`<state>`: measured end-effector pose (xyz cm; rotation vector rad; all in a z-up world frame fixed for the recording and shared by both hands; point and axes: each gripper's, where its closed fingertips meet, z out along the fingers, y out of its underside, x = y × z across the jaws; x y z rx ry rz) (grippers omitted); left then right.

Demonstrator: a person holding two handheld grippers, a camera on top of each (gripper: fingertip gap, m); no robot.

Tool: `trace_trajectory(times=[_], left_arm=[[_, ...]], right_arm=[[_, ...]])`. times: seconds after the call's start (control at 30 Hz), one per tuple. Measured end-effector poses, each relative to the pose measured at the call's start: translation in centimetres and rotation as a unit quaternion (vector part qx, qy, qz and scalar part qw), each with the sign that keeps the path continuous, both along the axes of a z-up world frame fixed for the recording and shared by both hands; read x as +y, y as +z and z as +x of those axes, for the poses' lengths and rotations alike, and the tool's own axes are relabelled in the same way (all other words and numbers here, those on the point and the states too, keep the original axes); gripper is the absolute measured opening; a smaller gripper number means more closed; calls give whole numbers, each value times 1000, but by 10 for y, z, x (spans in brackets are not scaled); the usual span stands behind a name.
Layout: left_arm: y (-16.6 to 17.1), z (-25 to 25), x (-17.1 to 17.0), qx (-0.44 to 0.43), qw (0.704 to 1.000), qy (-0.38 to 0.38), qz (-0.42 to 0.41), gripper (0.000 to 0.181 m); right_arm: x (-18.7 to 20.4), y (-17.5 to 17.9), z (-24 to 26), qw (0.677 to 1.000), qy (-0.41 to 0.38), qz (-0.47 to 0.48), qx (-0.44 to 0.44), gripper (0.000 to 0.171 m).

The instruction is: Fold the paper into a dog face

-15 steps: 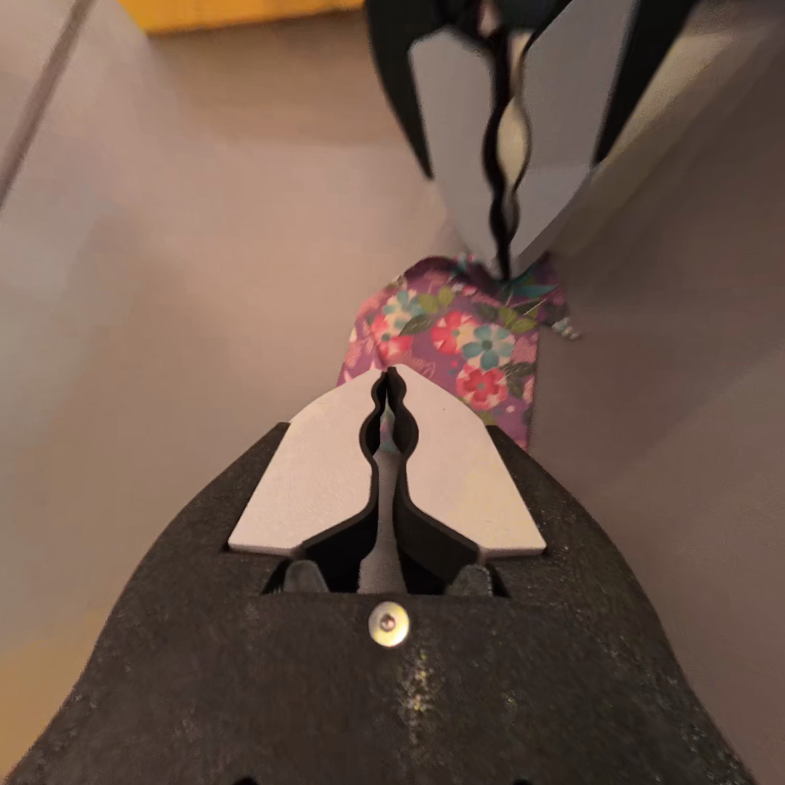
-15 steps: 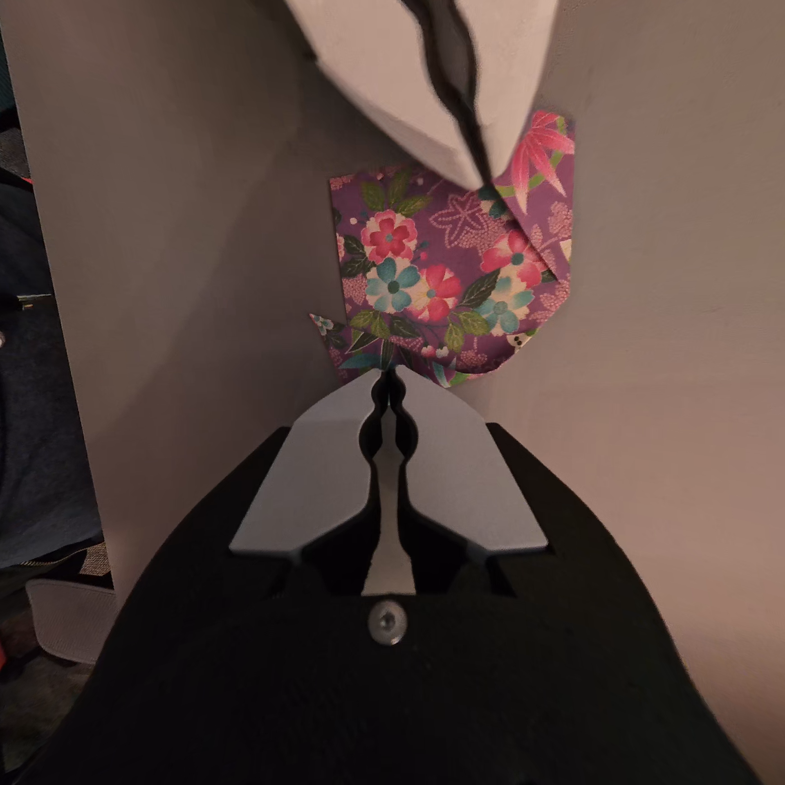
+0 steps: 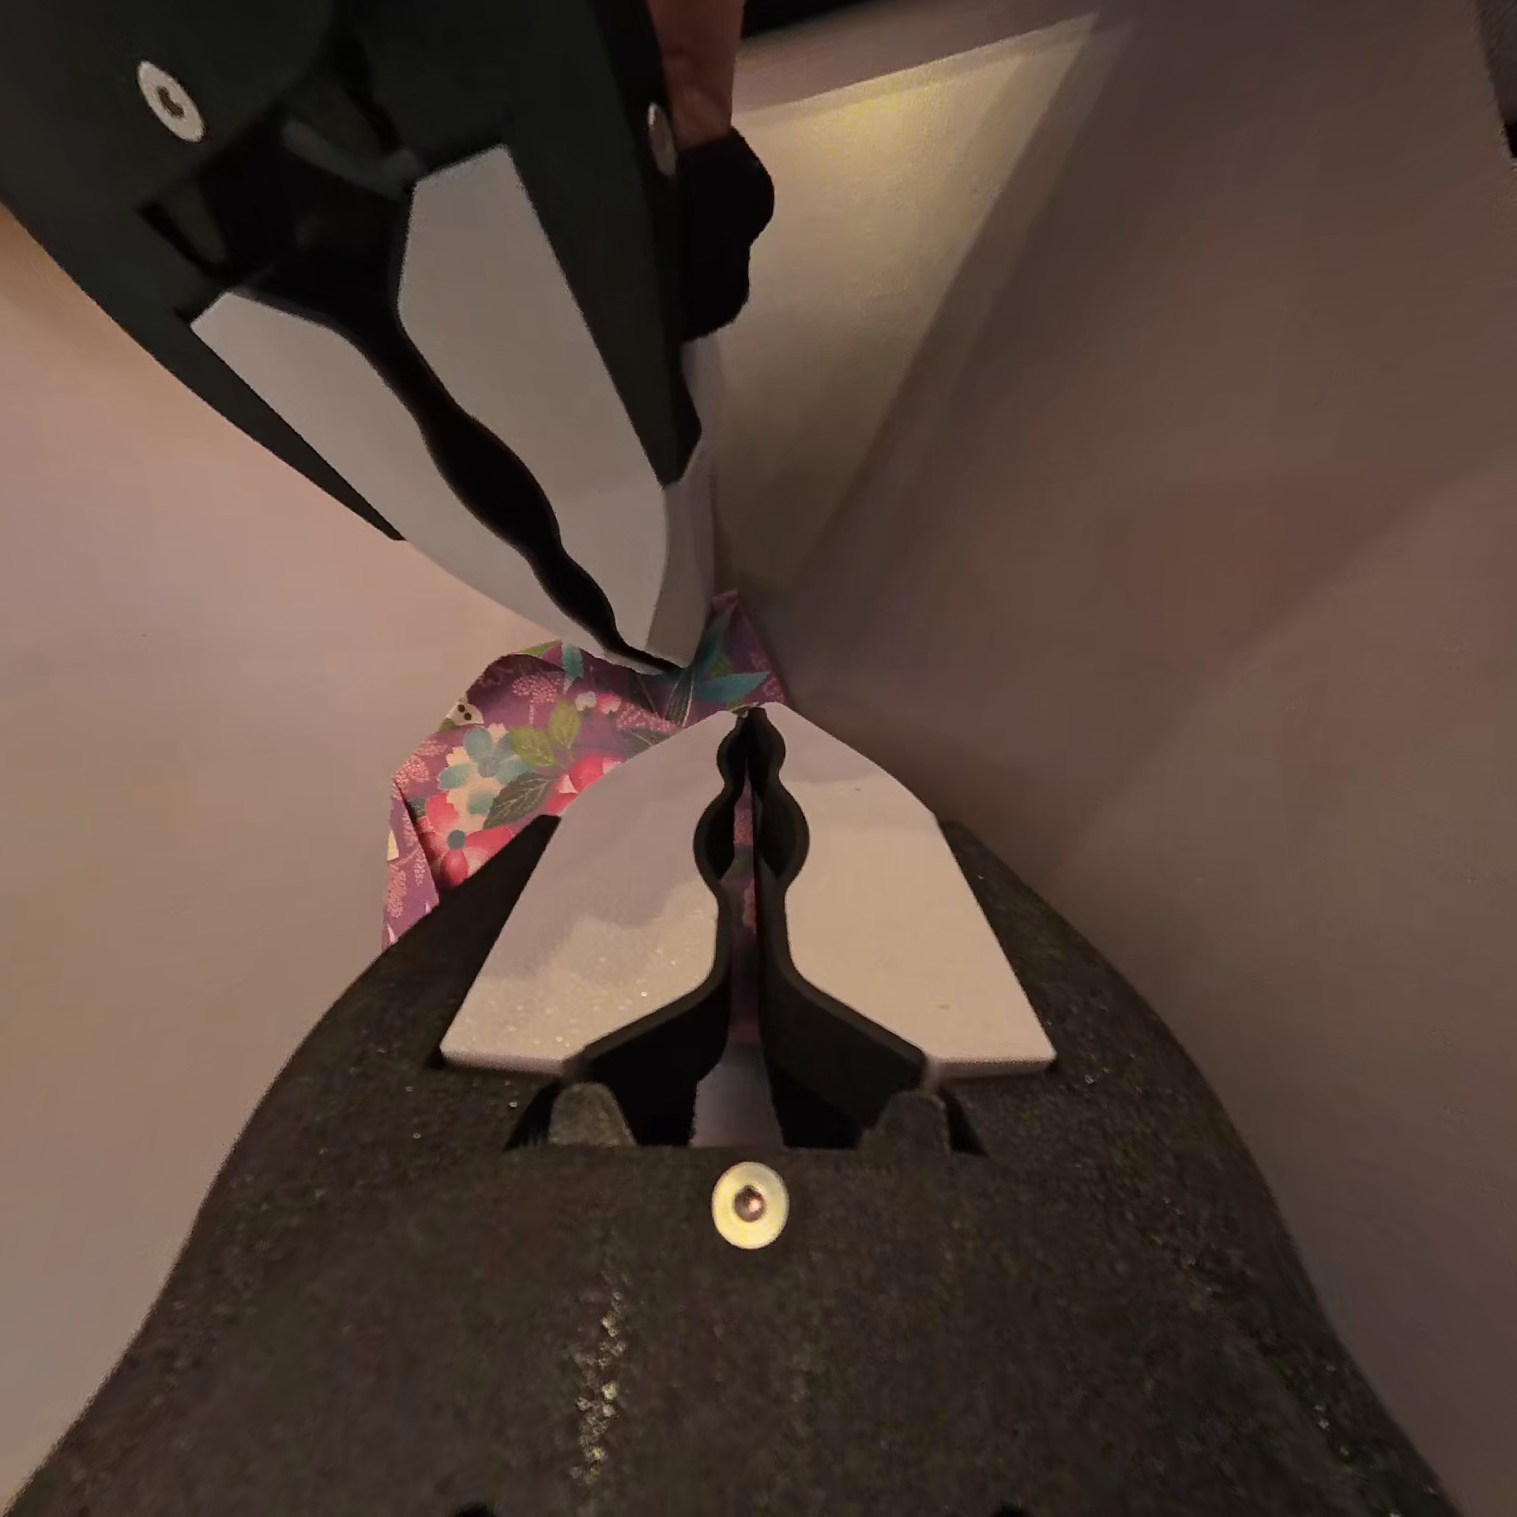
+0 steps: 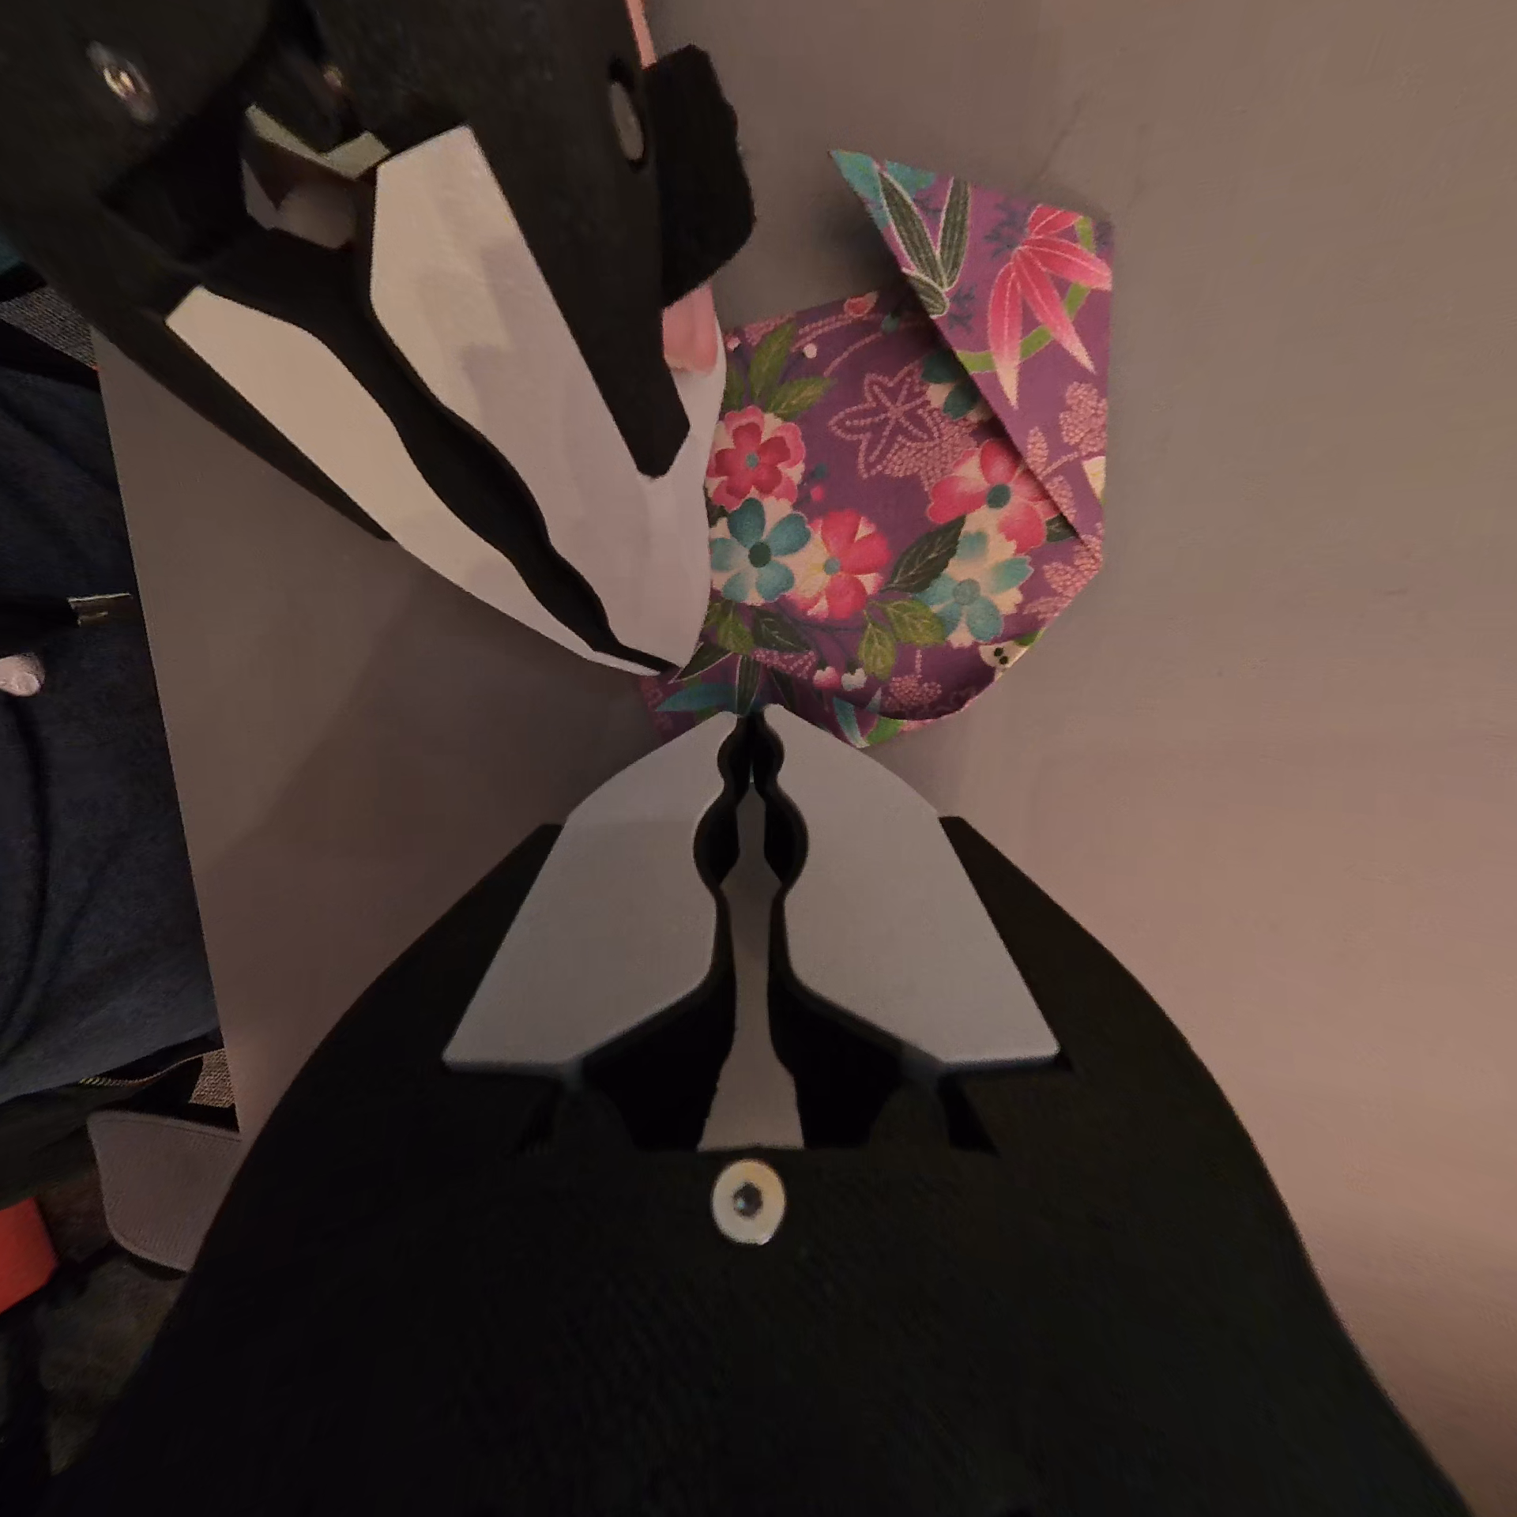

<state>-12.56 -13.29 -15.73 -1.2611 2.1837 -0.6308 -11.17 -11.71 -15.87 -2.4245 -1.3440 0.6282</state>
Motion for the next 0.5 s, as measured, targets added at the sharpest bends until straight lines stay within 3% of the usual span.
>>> trace_trajectory(times=[0.3, 0.5], left_arm=[[-1, -1, 0, 29, 999, -3, 13, 1], [-1, -1, 0, 25, 1000, -1, 3, 1]], right_arm=[[0, 0, 0, 999, -10, -8, 36, 2], [-7, 1, -4, 989, -44, -89, 108, 2]])
